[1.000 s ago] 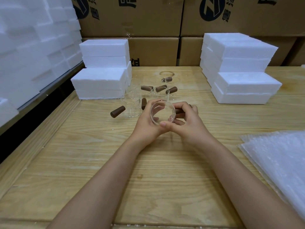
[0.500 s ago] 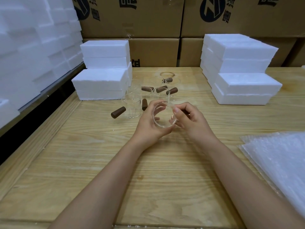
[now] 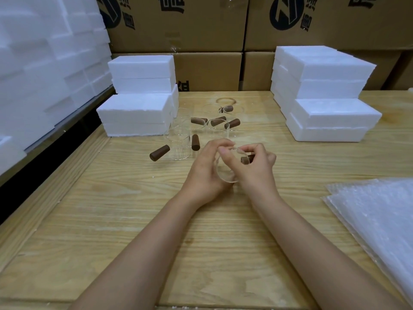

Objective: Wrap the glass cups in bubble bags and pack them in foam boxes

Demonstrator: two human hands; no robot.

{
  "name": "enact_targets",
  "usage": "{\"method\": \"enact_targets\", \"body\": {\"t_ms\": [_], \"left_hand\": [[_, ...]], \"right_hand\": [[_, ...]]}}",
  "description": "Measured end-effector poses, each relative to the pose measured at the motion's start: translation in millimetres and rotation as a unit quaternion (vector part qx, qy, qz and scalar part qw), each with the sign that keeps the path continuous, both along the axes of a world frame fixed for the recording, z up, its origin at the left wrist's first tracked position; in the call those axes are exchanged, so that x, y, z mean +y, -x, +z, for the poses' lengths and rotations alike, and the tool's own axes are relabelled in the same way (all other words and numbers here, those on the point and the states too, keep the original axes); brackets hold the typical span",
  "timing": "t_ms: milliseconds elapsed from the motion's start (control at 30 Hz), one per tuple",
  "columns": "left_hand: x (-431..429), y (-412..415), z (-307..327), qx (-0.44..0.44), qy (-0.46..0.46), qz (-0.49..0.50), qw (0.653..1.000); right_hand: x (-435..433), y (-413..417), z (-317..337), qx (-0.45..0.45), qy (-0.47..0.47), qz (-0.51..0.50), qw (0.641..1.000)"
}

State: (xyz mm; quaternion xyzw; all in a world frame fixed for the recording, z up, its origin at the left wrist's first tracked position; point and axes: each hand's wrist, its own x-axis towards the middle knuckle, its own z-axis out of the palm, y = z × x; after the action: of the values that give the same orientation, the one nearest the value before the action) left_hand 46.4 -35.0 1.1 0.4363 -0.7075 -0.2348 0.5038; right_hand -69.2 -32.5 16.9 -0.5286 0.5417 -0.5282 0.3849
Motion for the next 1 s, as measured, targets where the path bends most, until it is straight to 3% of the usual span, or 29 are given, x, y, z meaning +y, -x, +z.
{"method": "enact_targets", "body": {"t_ms": [267, 533, 867, 933, 1000], "left_hand": [[-4.7, -3.5, -2.8, 0.05, -0.045, 0.001, 0.998], [-3.1, -5.6, 2.3, 0.11, -0.103, -0.015, 0.988], [-0.3, -7.0, 5.2, 0.12, -0.104, -0.022, 0.987], [-1.8, -7.5, 3.1, 0.118, -0.101, -0.02, 0.988], [-2.6, -7.5, 2.4, 0.117, -0.096, -0.019, 0.988]], "right_hand": [[-0.4, 11.8, 1.3, 0.128, 0.045, 0.107, 0.985], [-3.6, 23.3, 1.3, 0.021, 0.059, 0.195, 0.979], [-2.6, 26.5, 5.6, -0.023, 0.06, 0.206, 0.976], [-3.5, 26.1, 5.8, -0.074, 0.051, 0.208, 0.974], [-6.7, 25.2, 4.1, -0.179, 0.019, 0.198, 0.964]]}}
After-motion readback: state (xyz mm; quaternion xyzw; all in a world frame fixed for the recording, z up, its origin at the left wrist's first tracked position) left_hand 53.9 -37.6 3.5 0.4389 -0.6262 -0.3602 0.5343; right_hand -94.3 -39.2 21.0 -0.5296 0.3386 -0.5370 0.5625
